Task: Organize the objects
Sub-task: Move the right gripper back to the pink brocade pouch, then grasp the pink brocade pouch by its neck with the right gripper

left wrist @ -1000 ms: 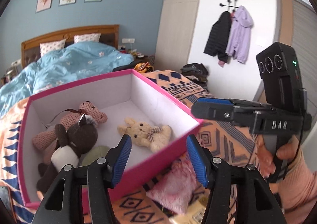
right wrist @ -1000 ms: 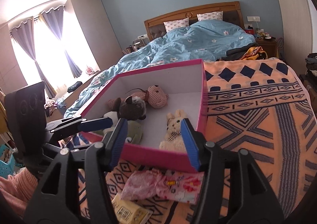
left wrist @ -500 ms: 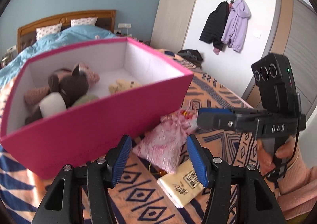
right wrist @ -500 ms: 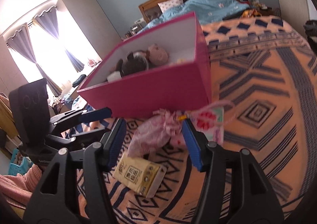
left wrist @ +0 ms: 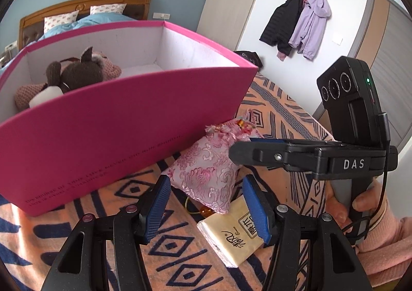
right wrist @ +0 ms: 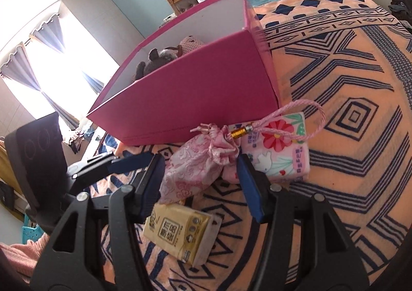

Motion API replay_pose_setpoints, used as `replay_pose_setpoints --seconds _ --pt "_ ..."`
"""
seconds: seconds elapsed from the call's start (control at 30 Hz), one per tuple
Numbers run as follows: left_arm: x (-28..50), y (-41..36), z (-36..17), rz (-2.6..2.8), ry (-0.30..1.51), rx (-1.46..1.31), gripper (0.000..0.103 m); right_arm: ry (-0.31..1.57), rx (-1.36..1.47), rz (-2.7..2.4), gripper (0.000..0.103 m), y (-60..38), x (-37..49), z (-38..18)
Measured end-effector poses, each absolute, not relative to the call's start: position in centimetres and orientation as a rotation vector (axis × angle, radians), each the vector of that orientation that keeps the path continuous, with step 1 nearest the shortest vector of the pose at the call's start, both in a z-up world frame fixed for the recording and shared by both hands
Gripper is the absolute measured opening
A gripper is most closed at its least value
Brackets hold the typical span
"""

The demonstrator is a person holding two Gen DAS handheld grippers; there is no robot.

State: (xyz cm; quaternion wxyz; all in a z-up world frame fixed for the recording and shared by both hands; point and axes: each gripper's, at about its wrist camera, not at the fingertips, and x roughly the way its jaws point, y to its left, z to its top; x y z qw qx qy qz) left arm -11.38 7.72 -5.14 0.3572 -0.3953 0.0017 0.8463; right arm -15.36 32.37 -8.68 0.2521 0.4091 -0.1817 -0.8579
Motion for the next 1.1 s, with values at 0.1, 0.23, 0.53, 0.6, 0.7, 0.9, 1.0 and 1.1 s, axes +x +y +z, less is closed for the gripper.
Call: replay_pose_setpoints --seconds 0.1,0.23,0.53,0.6,0.7,0.9,1.0,1.1 --pt "-11.5 8.0 -5.6 2.167 -0.005 -1.04 0.059 -0.5 1.114 -2.339 0.06 32.1 -15.7 -8.7" --pt "-11.3 8.6 -6.0 2.144 -0.004 -1.053 0.059 -0.496 1.119 -2.347 0.06 31.8 -15.9 -8.6" --pt "-10.6 9.6 -6.2 2.11 0.026 -1.049 0.059 -0.482 1.125 -2.398 0.049 31.4 -15.9 -8.6" --pt "-10.6 9.6 -6.2 2.106 0.026 -1.047 0.059 -0.485 1.133 -2.415 0.04 31.7 -16.2 -8.9" --pt "-10.6 9.6 -6.2 2.093 0.019 -1.048 0.059 -0.524 1.135 -2.409 0.028 32.4 -16.3 -9.2" --pt "-10.4 9.6 -5.9 2.108 0.031 -1.042 0.059 -0.514 1.087 -2.411 0.019 33.3 -15.5 -8.9" --pt "-10.5 8.9 -5.3 2.131 0.013 -1.027 0.059 -0.476 1.045 -2.431 0.019 33.5 -14.6 -8.1" --pt "-10.6 8.3 -4.7 2.142 -0.005 -1.004 0.059 -0.44 0.996 -2.453 0.018 33.9 -13.7 -7.1"
